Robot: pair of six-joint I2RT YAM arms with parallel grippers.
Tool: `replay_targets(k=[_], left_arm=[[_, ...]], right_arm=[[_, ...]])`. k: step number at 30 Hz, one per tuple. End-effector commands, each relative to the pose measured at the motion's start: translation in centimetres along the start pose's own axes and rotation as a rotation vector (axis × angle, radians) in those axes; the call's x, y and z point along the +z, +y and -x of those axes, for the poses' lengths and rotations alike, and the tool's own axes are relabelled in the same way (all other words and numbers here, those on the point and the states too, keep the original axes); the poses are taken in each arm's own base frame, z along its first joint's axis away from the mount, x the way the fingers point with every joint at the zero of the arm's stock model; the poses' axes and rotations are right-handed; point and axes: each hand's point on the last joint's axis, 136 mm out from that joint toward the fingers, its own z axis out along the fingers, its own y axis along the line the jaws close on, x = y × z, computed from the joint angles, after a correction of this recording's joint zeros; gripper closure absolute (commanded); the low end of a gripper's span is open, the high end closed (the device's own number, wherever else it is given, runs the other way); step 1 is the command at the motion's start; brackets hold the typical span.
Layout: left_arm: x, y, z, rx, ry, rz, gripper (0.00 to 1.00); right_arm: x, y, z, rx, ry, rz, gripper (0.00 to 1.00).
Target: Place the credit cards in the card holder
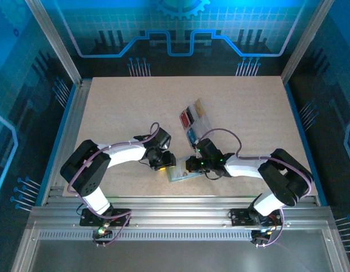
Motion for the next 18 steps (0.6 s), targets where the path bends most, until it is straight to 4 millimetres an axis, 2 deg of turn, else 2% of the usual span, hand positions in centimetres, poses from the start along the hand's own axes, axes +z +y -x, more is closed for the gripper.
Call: replay_targets(k=[1, 12, 18], left_arm=[[1.3, 1.0, -1.0, -0.007, 0.039, 0.012, 0.56], [1.5, 1.3, -1.4, -0.024, 0.041, 0.001, 0.56], [1.8, 1.3, -1.5, -0.028, 0.047, -0.008, 0.56]], right_arm=[[0.8, -1.8, -3.5, -0.017, 0.136, -0.080, 1.00], [1.9, -0.6, -3.5, -0.027, 0.127, -0.075, 1.00], [1.8, 1.2, -3.6, -0.056, 0.108, -0.027, 1.00]])
